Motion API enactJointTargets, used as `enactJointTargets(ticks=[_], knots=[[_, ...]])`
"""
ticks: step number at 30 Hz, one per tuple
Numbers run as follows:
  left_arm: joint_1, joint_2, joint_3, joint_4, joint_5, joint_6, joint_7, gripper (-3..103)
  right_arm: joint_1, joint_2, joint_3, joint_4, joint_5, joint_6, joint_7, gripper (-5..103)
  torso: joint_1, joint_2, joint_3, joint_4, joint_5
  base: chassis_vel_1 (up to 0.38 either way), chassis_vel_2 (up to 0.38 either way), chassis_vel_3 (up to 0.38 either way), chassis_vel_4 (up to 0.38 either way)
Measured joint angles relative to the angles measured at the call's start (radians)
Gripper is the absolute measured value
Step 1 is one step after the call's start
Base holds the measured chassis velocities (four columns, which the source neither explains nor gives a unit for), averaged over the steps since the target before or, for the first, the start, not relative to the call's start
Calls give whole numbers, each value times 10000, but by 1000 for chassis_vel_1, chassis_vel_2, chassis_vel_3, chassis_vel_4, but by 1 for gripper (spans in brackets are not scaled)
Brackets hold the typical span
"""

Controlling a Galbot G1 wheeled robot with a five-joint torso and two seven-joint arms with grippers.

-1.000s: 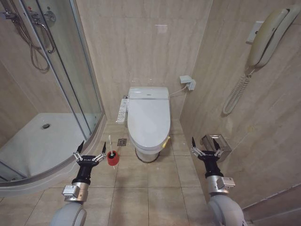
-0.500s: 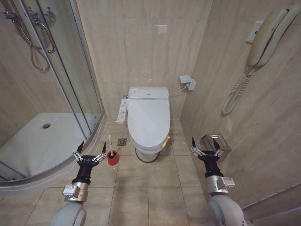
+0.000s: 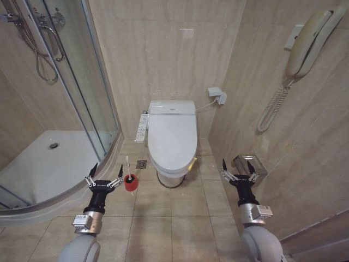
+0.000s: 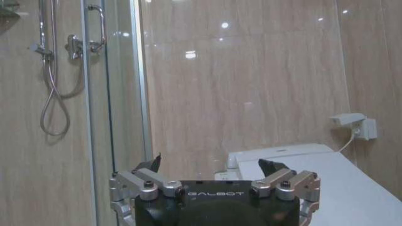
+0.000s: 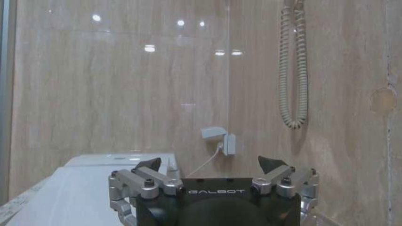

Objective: Open the toilet lid, clean the toilet bowl with a toilet brush, close the toilet lid, and flush.

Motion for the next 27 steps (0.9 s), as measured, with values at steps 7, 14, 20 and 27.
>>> enactJointTargets(ticks=[7,14,20,27], knots=[[0,0,0,0,0,0,0,100,0,0,0,0,0,0,0,100,0,0,0,0,0,0,0,0,0],[0,0,0,0,0,0,0,100,0,0,0,0,0,0,0,100,0,0,0,0,0,0,0,0,0],[-1,0,0,0,0,0,0,100,0,0,0,0,0,0,0,100,0,0,0,0,0,0,0,0,0],[0,0,0,0,0,0,0,100,0,0,0,0,0,0,0,100,0,0,0,0,0,0,0,0,0]])
